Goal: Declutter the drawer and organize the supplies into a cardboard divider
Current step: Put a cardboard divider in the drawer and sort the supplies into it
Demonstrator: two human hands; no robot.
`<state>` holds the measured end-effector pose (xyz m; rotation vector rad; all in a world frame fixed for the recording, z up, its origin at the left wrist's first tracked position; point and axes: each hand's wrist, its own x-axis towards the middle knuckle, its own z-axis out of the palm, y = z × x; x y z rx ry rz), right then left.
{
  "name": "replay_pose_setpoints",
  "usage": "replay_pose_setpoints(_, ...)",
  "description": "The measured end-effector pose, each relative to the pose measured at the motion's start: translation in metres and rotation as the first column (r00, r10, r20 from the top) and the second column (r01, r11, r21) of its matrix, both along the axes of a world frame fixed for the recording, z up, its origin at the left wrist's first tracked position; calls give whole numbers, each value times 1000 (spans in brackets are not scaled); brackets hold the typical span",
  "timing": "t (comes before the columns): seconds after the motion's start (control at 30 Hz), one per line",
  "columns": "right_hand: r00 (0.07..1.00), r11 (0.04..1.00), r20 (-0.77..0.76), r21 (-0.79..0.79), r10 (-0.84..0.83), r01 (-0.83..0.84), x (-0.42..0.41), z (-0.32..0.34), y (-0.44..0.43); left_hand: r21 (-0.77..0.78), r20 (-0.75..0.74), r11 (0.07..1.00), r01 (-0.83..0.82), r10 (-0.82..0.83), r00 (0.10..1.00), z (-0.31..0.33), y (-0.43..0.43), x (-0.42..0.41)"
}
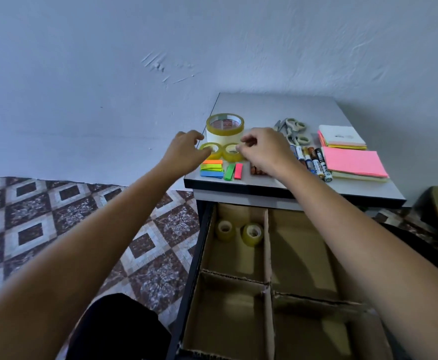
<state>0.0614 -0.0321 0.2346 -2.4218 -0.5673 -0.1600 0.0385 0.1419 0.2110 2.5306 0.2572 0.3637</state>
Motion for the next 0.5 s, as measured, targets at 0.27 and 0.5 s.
replay_pose_setpoints(0.27,997,922,-80,-384,14,-44,52,-16,27,-53,-289,998,-18,2,957,7,-4,48)
replay_pose_setpoints(0.5,997,948,-83,-317,-9,-18,57,-19,27,-15,-285,1000,-16,11,958,7,-4,53)
